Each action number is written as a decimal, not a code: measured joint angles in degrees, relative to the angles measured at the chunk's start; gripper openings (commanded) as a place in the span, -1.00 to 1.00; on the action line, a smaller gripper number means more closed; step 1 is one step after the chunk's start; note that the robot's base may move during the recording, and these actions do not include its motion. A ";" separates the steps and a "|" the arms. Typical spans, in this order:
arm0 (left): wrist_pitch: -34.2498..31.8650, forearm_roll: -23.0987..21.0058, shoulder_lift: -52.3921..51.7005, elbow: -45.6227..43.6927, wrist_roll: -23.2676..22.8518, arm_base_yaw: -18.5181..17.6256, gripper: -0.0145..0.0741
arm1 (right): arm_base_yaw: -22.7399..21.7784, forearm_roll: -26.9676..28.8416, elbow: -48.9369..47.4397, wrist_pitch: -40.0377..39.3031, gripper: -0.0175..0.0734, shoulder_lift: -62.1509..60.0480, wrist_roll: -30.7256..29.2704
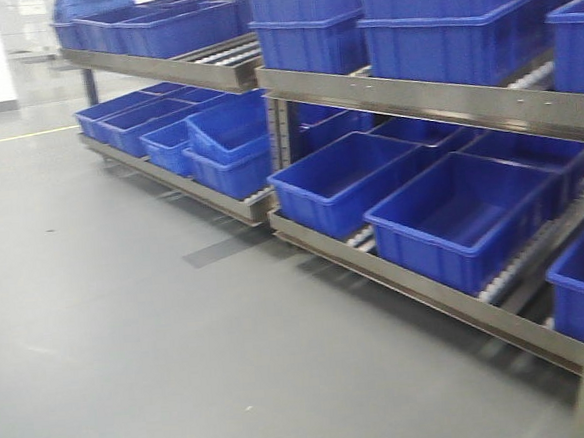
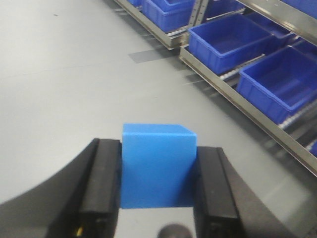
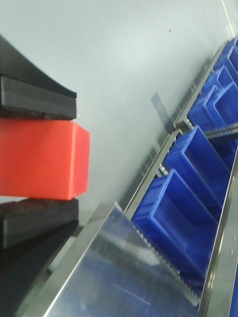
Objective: Sort and place red and blue blocks on shelf
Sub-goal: 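Drive the base away from the table carrying both cubes, then drive the base down the aisle and turn toward the blue-bin shelf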
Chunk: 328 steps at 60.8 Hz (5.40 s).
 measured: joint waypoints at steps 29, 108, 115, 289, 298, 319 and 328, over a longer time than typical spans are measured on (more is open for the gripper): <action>0.00 0.00 0.00 0.00 0.00 0.00 -0.40 | 0.00 0.00 0.00 0.00 -0.47 0.00 0.00; 0.00 0.00 0.00 0.00 0.00 0.00 -0.40 | 0.00 0.00 0.00 0.00 -0.47 0.00 0.00; 0.00 0.00 0.00 0.00 0.00 0.00 -0.40 | 0.00 0.00 0.00 0.00 -0.47 0.00 0.00; 0.00 0.00 0.00 0.00 0.00 0.00 -0.40 | 0.00 0.00 0.00 0.00 -0.47 0.00 0.00; 0.00 0.00 0.00 0.00 0.00 0.00 -0.40 | 0.00 0.00 0.00 0.00 -0.47 0.00 0.00; 0.00 0.00 0.00 0.00 0.00 0.00 -0.40 | 0.00 0.00 0.00 0.00 -0.47 0.00 0.00; 0.00 0.00 0.00 0.00 0.00 0.00 -0.40 | 0.00 0.00 0.00 0.00 -0.47 0.00 0.00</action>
